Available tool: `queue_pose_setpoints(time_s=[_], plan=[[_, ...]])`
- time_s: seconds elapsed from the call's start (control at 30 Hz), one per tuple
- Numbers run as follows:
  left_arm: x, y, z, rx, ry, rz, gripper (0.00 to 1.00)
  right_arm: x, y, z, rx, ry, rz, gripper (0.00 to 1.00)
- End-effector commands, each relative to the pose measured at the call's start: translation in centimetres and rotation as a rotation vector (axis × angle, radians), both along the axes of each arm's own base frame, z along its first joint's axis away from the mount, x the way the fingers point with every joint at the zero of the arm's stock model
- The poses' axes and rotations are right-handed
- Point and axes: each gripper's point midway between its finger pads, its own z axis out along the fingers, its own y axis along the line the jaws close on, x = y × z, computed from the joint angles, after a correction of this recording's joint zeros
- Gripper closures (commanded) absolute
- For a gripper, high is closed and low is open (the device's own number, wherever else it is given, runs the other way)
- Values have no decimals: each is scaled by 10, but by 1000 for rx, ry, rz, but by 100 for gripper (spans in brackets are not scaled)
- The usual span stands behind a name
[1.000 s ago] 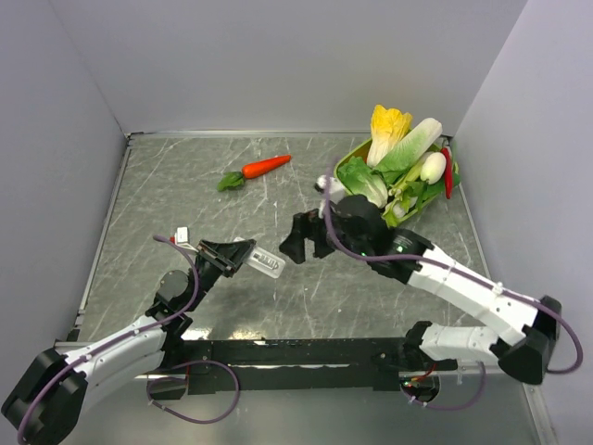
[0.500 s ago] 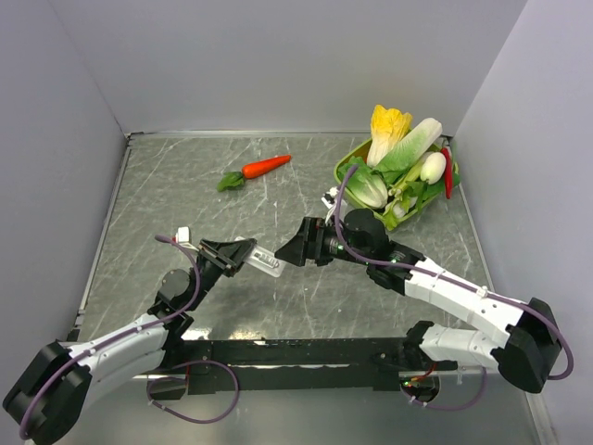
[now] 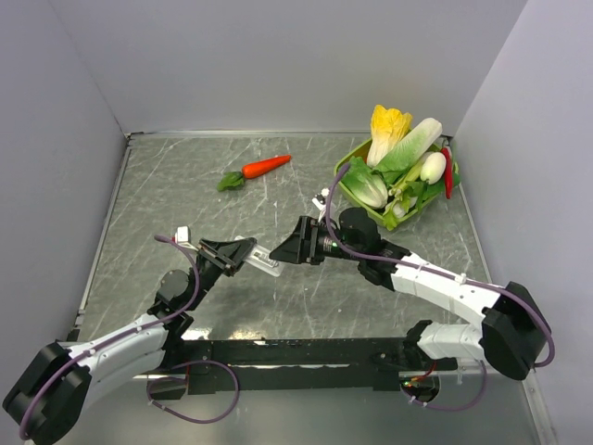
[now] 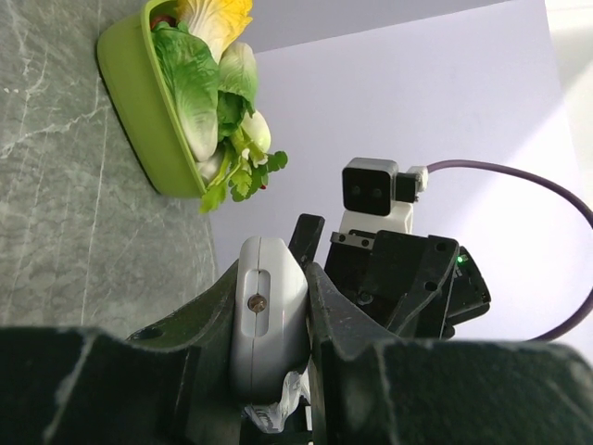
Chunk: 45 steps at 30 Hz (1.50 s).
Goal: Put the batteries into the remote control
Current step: Load the battery cover into the remote control.
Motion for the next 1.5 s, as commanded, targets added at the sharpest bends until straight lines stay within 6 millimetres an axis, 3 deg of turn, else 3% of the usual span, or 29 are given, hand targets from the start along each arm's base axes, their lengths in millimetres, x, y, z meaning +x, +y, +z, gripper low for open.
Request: queue_pose_setpoints(time_s=[0.0, 0.23, 0.7, 0.87, 0.93, 0.97, 1.0, 1.03, 1.13, 1.2, 1.27, 1.43, 1.47], plan=[[-7, 1, 22, -75, -63, -20, 99, -3, 10, 15, 92, -10, 55, 20], [-8, 3, 25, -84, -70, -13, 99, -8, 15, 8, 114, 27, 91, 38], [-9, 4, 33, -112, -85, -17, 99, -8, 15, -1, 119, 38, 95, 97], [-8, 2, 38, -90, -103, -21, 99, 1, 12, -6, 23, -22, 48, 100], [-8, 0, 39, -78, -110, -24, 99, 0, 10, -19, -53, -22, 33, 100], [-7, -1, 37, -64, -104, -24, 99, 0, 9, -18, -55, -35, 37, 97], [-7, -2, 35, -56, -101, -24, 99, 0, 10, -15, -40, -44, 40, 86], [-7, -2, 34, -48, -100, -25, 99, -1, 9, -13, -32, -46, 41, 64], [-2, -1, 18, 9, -64, -3, 99, 4, 1, 0, -23, -95, 23, 40], [0, -2, 2, 75, -26, 5, 99, 8, -7, 14, -30, -158, 3, 31], [0, -1, -2, 94, -22, 8, 99, 13, -20, 20, -61, -206, -26, 22], [8, -1, -30, 201, 64, 22, 99, 23, -44, 20, -143, -282, -91, 9], [11, -3, -43, 267, 78, 15, 99, 22, -52, 15, -190, -275, -100, 7]])
